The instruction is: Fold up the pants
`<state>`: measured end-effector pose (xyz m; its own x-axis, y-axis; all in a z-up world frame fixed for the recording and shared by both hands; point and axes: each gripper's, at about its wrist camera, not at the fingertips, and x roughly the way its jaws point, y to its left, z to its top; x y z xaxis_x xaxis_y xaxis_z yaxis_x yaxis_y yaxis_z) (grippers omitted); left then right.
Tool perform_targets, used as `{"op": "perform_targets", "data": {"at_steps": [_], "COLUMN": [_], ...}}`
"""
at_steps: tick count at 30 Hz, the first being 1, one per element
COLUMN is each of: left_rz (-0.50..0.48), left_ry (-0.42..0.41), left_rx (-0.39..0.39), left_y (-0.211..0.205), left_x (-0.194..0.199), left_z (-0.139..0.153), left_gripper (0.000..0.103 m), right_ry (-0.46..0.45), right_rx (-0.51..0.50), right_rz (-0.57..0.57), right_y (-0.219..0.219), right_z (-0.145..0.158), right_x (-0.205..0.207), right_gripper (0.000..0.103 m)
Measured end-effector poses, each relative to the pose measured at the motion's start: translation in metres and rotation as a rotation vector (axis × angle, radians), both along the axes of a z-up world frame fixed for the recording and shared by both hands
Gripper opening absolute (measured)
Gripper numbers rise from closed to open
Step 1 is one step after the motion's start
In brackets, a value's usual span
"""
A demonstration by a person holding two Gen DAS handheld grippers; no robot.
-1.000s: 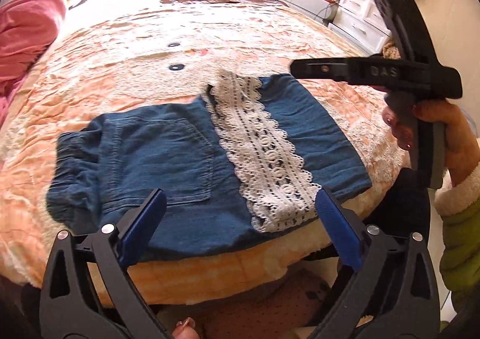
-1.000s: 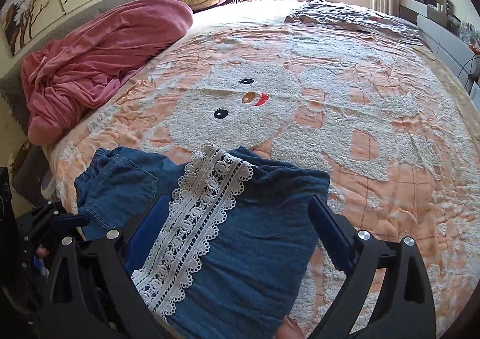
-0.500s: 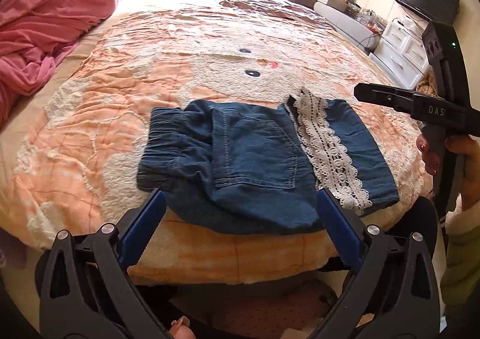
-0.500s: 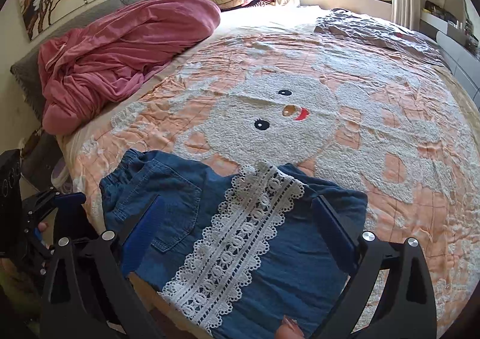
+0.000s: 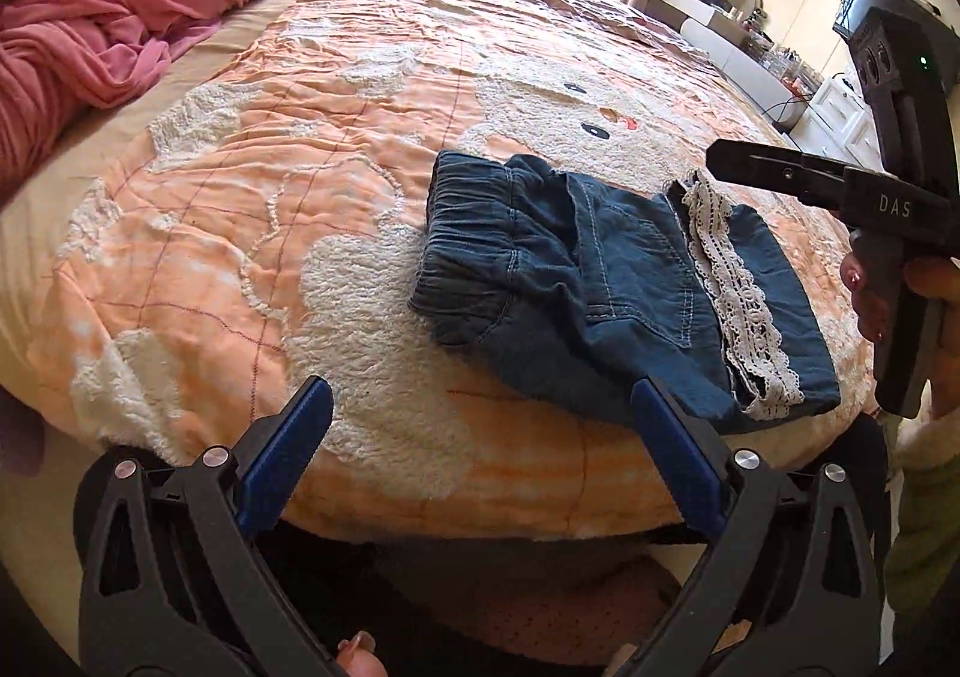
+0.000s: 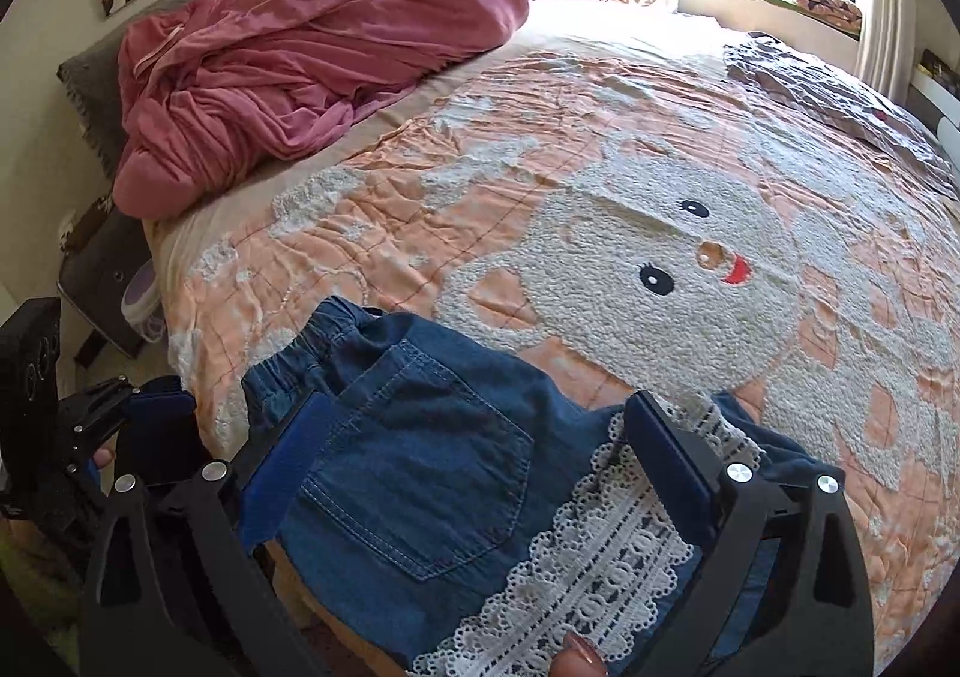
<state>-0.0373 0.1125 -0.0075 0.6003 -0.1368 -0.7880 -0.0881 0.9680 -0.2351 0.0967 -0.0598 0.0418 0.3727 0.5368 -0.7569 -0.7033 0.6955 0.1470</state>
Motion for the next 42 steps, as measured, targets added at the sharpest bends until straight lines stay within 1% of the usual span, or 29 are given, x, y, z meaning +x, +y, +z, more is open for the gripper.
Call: {"op": "perform_targets", "data": {"at_steps": [4,8,15,18,20,21,23,24,25,26,27,29,30,31,33,36,39,42], "left_rz": [-0.006,-0.002,-0.005,-0.004,-0.005,-0.003,0.001,0.002,0.002,0.003,0.006,0.012,0.016,0.018,0.029,0.049,0.060,0.046], "left_ry": [0.015,0.024,0.029,0.037,0.037,0.038,0.038,0.039,0.038,0.037,0.036,0.030,0.026,0.024,0.018,0.015,0.001,-0.011], "left_rx": [-0.031,-0.079,-0.134,-0.143,-0.151,-0.151,-0.158,-0.162,-0.163,-0.167,-0.174,-0.189,-0.194,-0.197,-0.209,-0.240,-0.281,-0.323], "left_y": [0.002,0.003,0.002,0.001,0.001,0.001,0.001,0.001,0.002,0.002,0.003,0.004,0.004,0.004,0.006,0.009,0.013,0.015], "left_x": [0.004,0.010,0.019,0.024,0.026,0.027,0.028,0.029,0.029,0.029,0.030,0.030,0.031,0.032,0.036,0.040,0.043,0.048], "left_z": [-0.010,-0.018,-0.024,-0.027,-0.029,-0.030,-0.031,-0.032,-0.033,-0.034,-0.034,-0.035,-0.035,-0.035,-0.035,-0.034,-0.032,-0.028], "left_gripper": [0.093,0.093,0.093,0.093,0.093,0.093,0.093,0.093,0.093,0.093,0.093,0.093,0.093,0.093,0.093,0.093,0.093,0.093], "right_ry": [0.010,0.025,0.083,0.133,0.162,0.181,0.226,0.258,0.285,0.308,0.322,0.316,0.322,0.324,0.329,0.324,0.305,0.290], "right_rx": [-0.019,-0.042,-0.088,-0.089,-0.096,-0.111,-0.131,-0.142,-0.146,-0.135,-0.122,-0.106,-0.087,-0.062,-0.010,0.053,0.095,0.126], "right_rz": [0.032,0.075,0.173,0.227,0.268,0.287,0.318,0.333,0.342,0.352,0.364,0.369,0.368,0.365,0.367,0.372,0.374,0.370], "right_y": [0.021,0.042,0.083,0.103,0.115,0.122,0.133,0.138,0.142,0.144,0.146,0.144,0.141,0.136,0.125,0.111,0.099,0.087], "right_z": [-0.009,-0.018,-0.040,-0.048,-0.054,-0.058,-0.068,-0.075,-0.080,-0.085,-0.087,-0.085,-0.083,-0.078,-0.069,-0.053,-0.039,-0.029], "right_x": [0.006,0.013,0.032,0.040,0.042,0.044,0.047,0.049,0.051,0.051,0.051,0.048,0.049,0.050,0.053,0.055,0.057,0.057], "right_gripper": [0.098,0.098,0.097,0.097,0.086,0.077,0.073,0.067,0.054,0.049,0.044,0.040,0.036,0.033,0.032,0.032,0.032,0.032]}}
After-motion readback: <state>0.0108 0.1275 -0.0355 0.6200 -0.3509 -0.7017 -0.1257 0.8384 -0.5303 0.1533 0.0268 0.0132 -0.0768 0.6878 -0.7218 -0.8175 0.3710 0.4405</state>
